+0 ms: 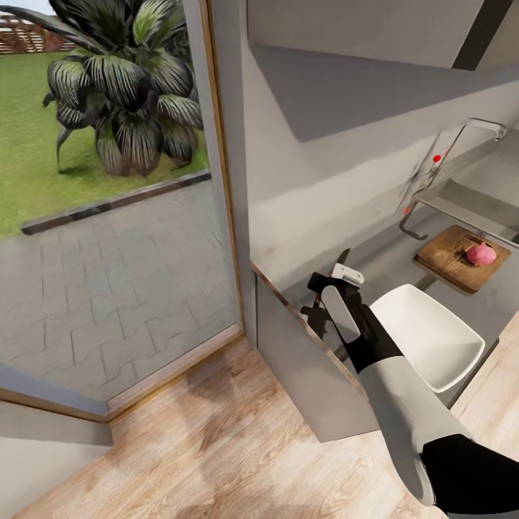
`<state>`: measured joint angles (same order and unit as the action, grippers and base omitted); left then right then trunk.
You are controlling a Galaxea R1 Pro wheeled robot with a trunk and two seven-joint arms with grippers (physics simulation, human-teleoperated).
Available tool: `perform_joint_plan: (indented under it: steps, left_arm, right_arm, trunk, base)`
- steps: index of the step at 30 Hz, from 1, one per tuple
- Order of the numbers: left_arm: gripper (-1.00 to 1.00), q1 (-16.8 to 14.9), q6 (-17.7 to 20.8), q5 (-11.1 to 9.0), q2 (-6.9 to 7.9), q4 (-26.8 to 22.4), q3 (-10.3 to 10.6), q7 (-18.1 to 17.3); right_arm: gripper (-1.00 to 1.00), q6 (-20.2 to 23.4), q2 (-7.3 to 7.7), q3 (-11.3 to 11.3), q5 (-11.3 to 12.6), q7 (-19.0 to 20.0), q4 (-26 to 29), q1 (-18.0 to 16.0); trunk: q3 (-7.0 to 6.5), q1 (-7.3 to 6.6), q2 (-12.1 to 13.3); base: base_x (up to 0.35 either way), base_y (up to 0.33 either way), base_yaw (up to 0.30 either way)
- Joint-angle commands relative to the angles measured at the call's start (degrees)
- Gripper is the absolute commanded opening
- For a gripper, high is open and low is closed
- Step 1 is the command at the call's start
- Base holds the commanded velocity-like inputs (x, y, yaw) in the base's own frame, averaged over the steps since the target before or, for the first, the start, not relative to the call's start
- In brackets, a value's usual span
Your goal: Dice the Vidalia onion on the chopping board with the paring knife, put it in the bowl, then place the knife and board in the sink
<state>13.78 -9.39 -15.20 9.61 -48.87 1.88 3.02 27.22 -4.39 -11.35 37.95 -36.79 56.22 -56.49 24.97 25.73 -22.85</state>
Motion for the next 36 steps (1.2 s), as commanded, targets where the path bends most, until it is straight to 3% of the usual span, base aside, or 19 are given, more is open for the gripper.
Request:
perform_joint_plan:
  steps: [1, 36]
  left_arm:
    - [1.00, 0.0, -0.1, -0.3, 0.06, -0.1, 0.2, 0.3]
    - [1.00, 0.0, -0.2, -0.3, 0.06, -0.2, 0.2, 0.3]
  right_arm:
    - [-1.00, 0.0, 0.00, -0.1, 1.8, -0.6, -1.8, 0.0]
    - [-1.00, 0.0, -0.66, -0.7, 1.9, -0.7, -0.5, 0.0]
  trunk:
    - [0.09, 0.05, -0.1]
    - [-2.63, 0.05, -0.1]
  base:
    - [0.000, 0.000, 0.000]
    - [0.000, 0.000, 0.000]
